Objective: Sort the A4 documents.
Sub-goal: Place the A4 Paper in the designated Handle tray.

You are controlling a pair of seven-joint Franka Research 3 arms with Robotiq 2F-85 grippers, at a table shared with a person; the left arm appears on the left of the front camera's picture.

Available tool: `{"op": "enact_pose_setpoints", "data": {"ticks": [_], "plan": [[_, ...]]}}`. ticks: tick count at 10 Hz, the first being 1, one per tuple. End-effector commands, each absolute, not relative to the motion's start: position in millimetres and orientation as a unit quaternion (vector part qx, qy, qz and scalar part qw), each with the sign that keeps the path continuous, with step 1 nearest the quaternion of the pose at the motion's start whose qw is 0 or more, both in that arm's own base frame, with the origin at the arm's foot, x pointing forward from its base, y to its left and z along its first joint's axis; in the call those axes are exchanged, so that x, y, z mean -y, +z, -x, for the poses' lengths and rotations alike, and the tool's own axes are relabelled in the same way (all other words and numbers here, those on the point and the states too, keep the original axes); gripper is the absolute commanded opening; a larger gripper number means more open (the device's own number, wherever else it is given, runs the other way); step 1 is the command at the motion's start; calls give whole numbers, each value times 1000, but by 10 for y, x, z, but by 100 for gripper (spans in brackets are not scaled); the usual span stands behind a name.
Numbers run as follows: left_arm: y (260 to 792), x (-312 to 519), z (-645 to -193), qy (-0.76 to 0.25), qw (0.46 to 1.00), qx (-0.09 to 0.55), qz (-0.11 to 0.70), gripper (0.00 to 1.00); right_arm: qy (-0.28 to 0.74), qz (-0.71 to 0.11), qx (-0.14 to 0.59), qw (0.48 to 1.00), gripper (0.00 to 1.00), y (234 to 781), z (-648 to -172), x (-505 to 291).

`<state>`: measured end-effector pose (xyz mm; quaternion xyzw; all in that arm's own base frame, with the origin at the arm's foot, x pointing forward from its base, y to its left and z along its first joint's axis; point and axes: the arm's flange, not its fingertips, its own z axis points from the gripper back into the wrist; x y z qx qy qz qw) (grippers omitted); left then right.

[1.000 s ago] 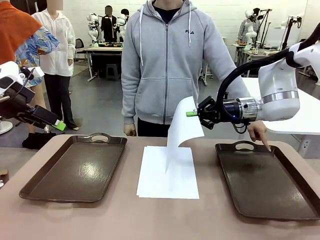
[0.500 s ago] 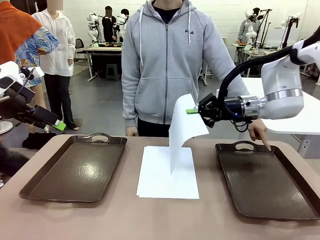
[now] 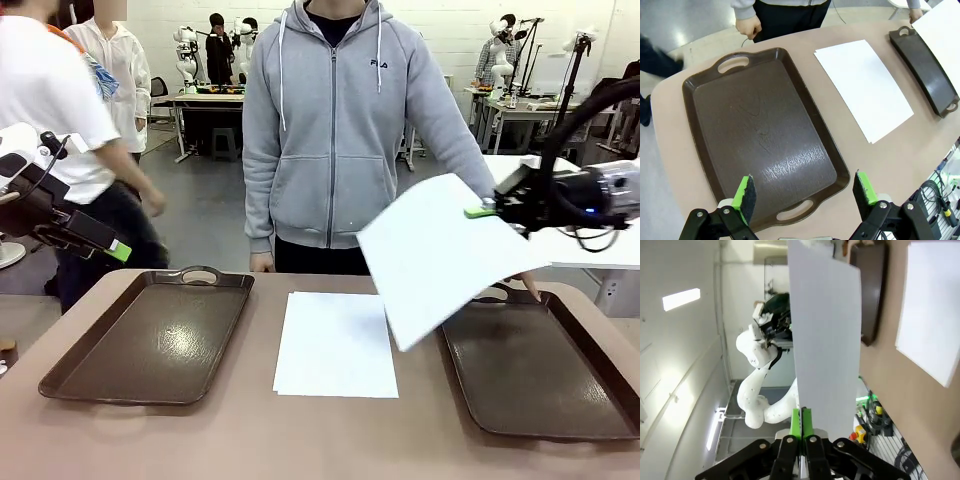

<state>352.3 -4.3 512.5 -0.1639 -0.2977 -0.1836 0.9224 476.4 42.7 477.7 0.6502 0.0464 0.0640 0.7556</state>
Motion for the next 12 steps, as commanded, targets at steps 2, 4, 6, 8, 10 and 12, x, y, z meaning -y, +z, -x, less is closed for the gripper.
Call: {"op": "enact_pose_setpoints", "data": {"ticks": [2, 4, 6, 8, 10, 12], "plan": [[5113, 32, -3525, -183, 922, 297, 168, 100, 29, -608, -1, 794, 1, 4674, -4665, -177], [5113, 32, -3525, -183, 922, 297, 168, 100, 15, -582, 24, 812, 1, 4373, -4703, 23], [5113, 32, -3525, -183, 922, 297, 168, 100, -14, -584, 34, 811, 1, 4015, -4779, 242], [5113, 32, -3525, -183, 922, 297, 168, 100, -23, -586, 39, 809, 1, 3850, -4760, 383], [5113, 32, -3525, -183, 922, 297, 168, 100, -42, -569, 32, 820, 1, 3727, -4741, 653], [5113, 32, -3525, -183, 922, 297, 168, 100, -56, -536, -8, 842, 1, 3593, -4781, 835]]}}
